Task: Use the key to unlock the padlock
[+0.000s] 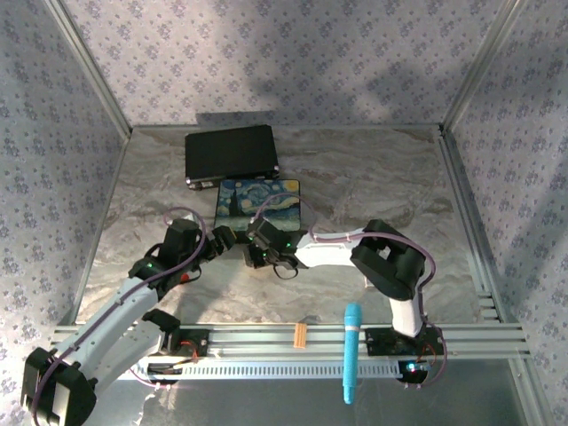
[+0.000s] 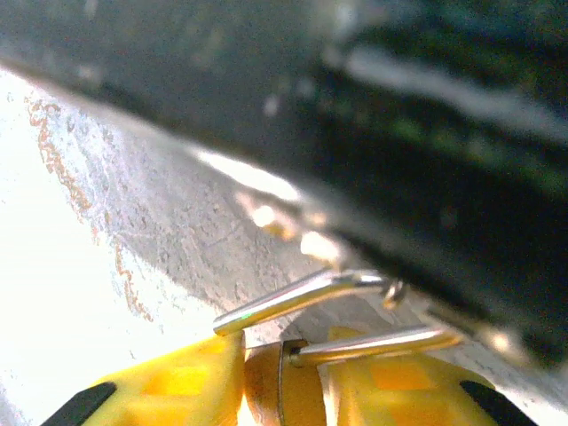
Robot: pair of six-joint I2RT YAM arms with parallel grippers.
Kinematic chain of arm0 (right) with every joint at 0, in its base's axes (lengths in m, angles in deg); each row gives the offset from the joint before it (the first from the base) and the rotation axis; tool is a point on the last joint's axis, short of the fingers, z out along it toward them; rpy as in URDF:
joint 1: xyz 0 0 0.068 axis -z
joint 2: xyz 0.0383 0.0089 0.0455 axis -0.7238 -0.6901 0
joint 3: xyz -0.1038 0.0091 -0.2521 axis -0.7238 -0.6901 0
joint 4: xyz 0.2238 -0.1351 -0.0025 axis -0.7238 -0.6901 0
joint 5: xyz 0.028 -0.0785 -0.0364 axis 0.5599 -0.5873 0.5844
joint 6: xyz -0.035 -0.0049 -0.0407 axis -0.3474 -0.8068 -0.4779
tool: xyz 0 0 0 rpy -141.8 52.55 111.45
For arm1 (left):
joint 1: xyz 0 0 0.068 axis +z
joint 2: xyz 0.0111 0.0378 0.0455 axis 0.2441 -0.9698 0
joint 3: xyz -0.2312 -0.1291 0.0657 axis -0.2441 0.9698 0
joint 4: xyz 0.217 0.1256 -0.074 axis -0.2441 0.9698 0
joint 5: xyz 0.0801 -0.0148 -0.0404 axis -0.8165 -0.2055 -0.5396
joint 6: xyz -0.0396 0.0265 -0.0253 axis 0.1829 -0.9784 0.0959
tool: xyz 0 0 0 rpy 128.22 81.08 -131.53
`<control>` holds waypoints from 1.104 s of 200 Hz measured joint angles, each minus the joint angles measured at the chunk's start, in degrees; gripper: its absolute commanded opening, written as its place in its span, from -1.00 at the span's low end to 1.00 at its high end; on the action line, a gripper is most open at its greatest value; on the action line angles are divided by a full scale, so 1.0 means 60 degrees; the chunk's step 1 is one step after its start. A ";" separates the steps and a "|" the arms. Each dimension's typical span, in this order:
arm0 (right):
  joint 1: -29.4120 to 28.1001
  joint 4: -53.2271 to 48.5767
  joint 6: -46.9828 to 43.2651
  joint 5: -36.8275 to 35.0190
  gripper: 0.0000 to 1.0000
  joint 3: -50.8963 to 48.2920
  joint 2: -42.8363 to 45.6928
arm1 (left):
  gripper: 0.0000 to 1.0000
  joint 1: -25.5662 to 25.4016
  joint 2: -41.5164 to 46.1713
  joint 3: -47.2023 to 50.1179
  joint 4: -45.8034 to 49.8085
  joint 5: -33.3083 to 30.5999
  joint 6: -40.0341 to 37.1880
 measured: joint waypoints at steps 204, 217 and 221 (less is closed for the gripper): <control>0.1472 0.6368 0.0965 0.2630 -0.93 -0.4918 0.1876 | 0.39 -0.3191 -0.6750 -0.4641 0.1290 -0.3009 -1.0306; 0.1530 0.6648 0.1060 0.2623 -0.94 -0.5060 0.1876 | 0.19 -0.3187 -0.6859 -0.4765 0.1191 -0.3096 -1.0575; 0.1548 0.6750 0.1096 0.2623 -0.94 -0.5115 0.1876 | 0.16 -0.3187 -0.6921 -0.4794 0.1144 -0.3187 -1.0739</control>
